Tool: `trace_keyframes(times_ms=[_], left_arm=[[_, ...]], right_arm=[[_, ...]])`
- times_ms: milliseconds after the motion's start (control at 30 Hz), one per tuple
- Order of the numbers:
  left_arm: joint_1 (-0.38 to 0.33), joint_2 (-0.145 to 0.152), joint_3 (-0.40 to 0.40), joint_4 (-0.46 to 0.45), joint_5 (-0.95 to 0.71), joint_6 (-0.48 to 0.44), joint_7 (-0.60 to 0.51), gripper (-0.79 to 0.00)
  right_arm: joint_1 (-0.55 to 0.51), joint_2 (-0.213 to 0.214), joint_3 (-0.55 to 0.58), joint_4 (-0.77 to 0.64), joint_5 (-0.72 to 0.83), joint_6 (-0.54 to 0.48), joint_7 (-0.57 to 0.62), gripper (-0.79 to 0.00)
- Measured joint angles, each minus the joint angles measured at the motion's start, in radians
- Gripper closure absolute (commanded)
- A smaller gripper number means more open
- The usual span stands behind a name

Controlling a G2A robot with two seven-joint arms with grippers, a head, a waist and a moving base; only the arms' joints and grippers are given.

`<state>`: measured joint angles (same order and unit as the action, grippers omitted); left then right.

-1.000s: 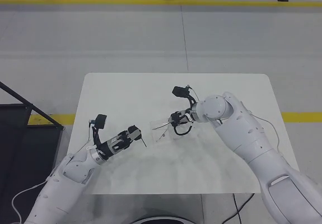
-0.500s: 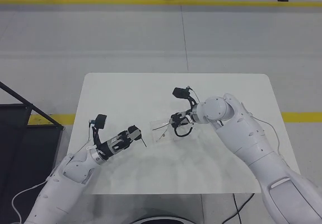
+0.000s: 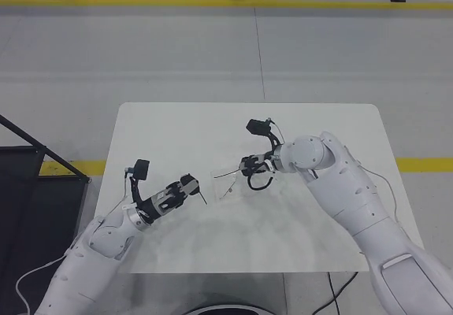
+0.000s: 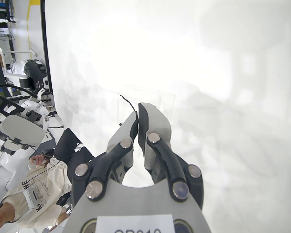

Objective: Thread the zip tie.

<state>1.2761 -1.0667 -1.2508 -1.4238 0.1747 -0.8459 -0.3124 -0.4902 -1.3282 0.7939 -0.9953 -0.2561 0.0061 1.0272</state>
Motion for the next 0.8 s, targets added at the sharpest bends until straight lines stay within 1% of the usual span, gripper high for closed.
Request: trace_keyframes(times_ms=[33, 100, 167, 233, 333, 467, 567, 667, 733, 800], left_arm=[[0.003, -0.001, -0.002, -0.007, 0.026, 0.014, 0.016, 0.000], [0.010, -0.005, -0.005, -0.028, 0.135, 0.075, 0.072, 0.000], [0.026, -0.013, 0.012, -0.052, 0.258, 0.133, 0.151, 0.000], [0.034, -0.020, 0.029, -0.059, 0.332, 0.160, 0.218, 0.000], [0.036, -0.030, 0.052, -0.058, 0.422, 0.193, 0.310, 0.000], [0.037, -0.043, 0.086, -0.060, 0.583, 0.283, 0.425, 0.000], [0.040, -0.051, 0.113, -0.062, 0.676, 0.341, 0.483, 0.000], [0.043, -0.056, 0.132, -0.064, 0.715, 0.370, 0.502, 0.000], [0.043, -0.057, 0.132, -0.064, 0.715, 0.370, 0.501, 0.000], [0.043, -0.056, 0.132, -0.064, 0.714, 0.369, 0.500, 0.000]], right_arm=[[-0.011, 0.006, 0.013, -0.016, 0.000, -0.003, -0.003, 0.000], [-0.045, 0.022, 0.047, -0.065, -0.004, -0.006, -0.007, 0.000], [-0.092, 0.041, 0.086, -0.131, -0.015, -0.003, -0.011, 0.000], [-0.144, 0.059, 0.128, -0.201, -0.023, 0.001, -0.018, 0.000], [-0.251, 0.091, 0.211, -0.333, -0.025, 0.010, -0.037, 0.000], [-0.421, 0.132, 0.341, -0.521, -0.010, -0.011, -0.033, 0.000], [-0.532, 0.153, 0.418, -0.632, -0.006, -0.031, -0.032, 0.000], [-0.637, 0.169, 0.481, -0.730, -0.001, -0.053, -0.036, 0.000], [-0.673, 0.173, 0.498, -0.761, -0.005, -0.057, -0.034, 0.000], [-0.670, 0.173, 0.497, -0.759, -0.006, -0.056, -0.033, 0.000]])
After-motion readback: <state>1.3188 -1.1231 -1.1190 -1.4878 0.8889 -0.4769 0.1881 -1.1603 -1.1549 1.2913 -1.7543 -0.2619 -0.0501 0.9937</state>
